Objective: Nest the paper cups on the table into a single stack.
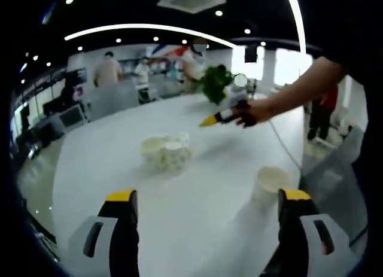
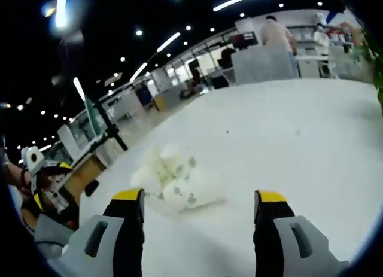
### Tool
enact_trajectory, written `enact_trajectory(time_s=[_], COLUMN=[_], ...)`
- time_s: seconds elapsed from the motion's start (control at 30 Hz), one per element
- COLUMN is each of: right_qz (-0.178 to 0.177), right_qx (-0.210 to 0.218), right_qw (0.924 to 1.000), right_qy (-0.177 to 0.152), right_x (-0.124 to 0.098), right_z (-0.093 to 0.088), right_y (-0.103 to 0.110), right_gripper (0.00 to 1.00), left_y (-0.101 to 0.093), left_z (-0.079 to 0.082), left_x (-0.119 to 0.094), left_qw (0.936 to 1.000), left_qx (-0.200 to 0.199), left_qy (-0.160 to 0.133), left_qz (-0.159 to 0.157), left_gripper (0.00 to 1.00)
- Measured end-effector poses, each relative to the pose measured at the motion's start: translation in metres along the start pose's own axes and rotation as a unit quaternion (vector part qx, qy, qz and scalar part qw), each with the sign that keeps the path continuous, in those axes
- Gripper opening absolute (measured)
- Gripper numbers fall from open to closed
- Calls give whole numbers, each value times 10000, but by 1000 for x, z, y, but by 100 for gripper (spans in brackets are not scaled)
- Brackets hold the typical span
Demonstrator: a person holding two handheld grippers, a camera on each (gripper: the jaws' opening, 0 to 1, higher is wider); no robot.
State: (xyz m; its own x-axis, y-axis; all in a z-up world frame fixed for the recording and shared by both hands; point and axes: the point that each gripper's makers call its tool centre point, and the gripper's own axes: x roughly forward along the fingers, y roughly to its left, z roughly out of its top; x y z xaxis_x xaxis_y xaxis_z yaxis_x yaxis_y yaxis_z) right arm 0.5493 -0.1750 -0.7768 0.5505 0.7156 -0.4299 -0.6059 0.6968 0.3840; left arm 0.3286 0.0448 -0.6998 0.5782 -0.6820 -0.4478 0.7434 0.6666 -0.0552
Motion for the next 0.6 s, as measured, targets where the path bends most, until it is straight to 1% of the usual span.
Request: enact_trajectory(time_s=[0.13, 0.27, 0.37, 0.53, 0.6], right_qz=[81, 185, 282, 288, 327], right_qx=[73, -15, -35, 5, 137], right_qw=[9999, 9997, 9994, 9993, 9991], right_qy=[86, 172, 195, 241, 234], right_x=[11, 18, 21, 23, 24], right_z=[-4, -6, -5, -3, -3], right_y=[-1, 0, -2, -8, -9], right_gripper=[68, 62, 56, 52, 51], left_y=[-2, -3, -4, -6, -6], left_z=[1, -1, -7, -9, -10], left_x=[-4, -7, -8, -10, -10], left_qw=[10000, 10000, 9999, 9999, 9998], left_qx=[-31, -51, -58, -98, -119], left_qy=[-49, -32, 53, 41, 46], left_qz=[28, 58, 101, 128, 149], left_gripper=[96, 97, 97, 98, 98])
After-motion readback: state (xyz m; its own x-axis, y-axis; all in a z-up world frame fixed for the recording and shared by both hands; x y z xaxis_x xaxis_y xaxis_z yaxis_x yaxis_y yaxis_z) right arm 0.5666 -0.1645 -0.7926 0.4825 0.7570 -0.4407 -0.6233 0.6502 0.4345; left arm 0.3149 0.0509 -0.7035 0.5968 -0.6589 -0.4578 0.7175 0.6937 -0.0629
